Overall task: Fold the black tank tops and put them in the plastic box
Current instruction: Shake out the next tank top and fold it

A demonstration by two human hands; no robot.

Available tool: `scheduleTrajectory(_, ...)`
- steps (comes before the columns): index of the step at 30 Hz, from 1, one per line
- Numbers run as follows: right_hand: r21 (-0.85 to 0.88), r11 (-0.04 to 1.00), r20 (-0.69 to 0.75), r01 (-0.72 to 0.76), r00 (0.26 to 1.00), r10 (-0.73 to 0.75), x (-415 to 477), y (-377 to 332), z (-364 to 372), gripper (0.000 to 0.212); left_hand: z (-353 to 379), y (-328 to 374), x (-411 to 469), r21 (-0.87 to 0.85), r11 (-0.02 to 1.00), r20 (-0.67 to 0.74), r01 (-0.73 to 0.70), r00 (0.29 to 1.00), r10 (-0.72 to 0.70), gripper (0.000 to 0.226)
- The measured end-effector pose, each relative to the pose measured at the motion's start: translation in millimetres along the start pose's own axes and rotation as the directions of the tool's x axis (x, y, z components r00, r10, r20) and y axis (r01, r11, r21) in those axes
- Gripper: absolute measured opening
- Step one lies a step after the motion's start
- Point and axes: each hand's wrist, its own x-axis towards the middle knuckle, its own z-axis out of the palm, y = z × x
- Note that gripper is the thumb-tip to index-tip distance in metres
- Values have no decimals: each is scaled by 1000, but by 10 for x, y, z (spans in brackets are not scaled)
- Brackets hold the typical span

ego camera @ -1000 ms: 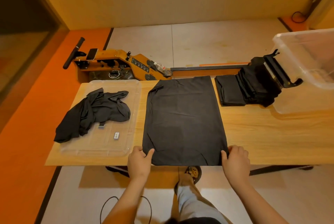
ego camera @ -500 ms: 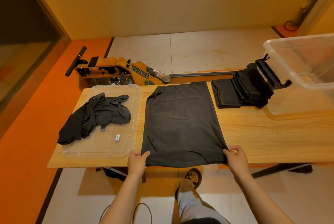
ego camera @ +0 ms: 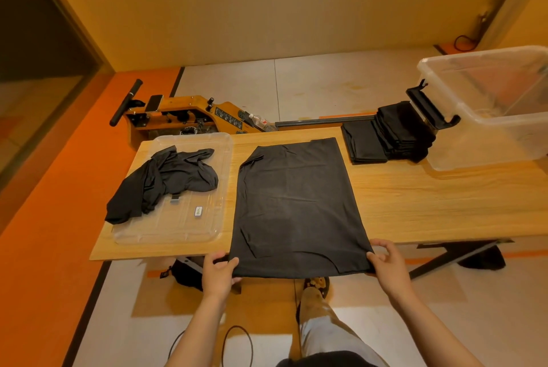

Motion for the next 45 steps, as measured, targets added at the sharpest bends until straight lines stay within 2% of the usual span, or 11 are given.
scheduleTrajectory(15, 46, 999, -1, 28, 1000, -28, 587, -527, 72, 21, 187, 688, 430, -224, 974, 66, 30, 998, -16, 11)
scheduleTrajectory(22, 320, 926, 93, -199, 980, 179, 1548, -1382, 349, 14, 587, 1638, 1132, -413, 905, 61, 99, 995, -81, 10)
scheduleTrajectory(24, 308, 898, 161, -314, 947, 276, 1821, -1413, 468, 17, 712, 1733, 1357, -268, 961, -8, 64, 998, -69, 19)
scheduleTrajectory(26, 297, 874, 185, -385, 921, 343, 1965, -1384, 576, 29, 815, 1746, 1526, 202, 971, -132, -125, 979, 153, 26)
scheduleTrajectory(28, 231, 902, 172, -364, 928, 330, 2060, -1341, 645, 37, 895, 1769, 1684, 538, 780, -78, -318, 903, 423, 24)
scheduleTrajectory(30, 164, 932, 142, -323, 943, 301, 2108, -1289, 674, 42, 978, 1797, 1858, 651, 605, 98, -459, 841, 532, 24)
scheduleTrajectory(35, -38, 974, 74, -222, 972, 224, 2196, -1189, 713, 43, 1234, 1844, 2161, 750, 284, 413, -597, 759, 503, 40)
scheduleTrajectory(38, -55, 976, 37, -209, 977, 211, 2231, -1146, 736, 39, 1307, 1926, 2262, 708, 365, 401, -605, 769, 497, 19)
scheduleTrajectory(41, -54, 979, 7, -198, 980, 199, 2241, -1108, 742, 29, 1244, 2090, 2286, 666, 590, 98, -457, 837, 538, 17)
scheduleTrajectory(43, -45, 983, 1, -180, 984, 180, 2241, -1118, 741, 22, 1147, 2152, 2224, 610, 708, -155, -356, 822, 547, 23)
scheduleTrajectory(45, -46, 984, 4, -172, 985, 172, 2253, -1161, 744, 19, 1041, 2124, 2145, 617, 686, -151, -387, 797, 585, 23)
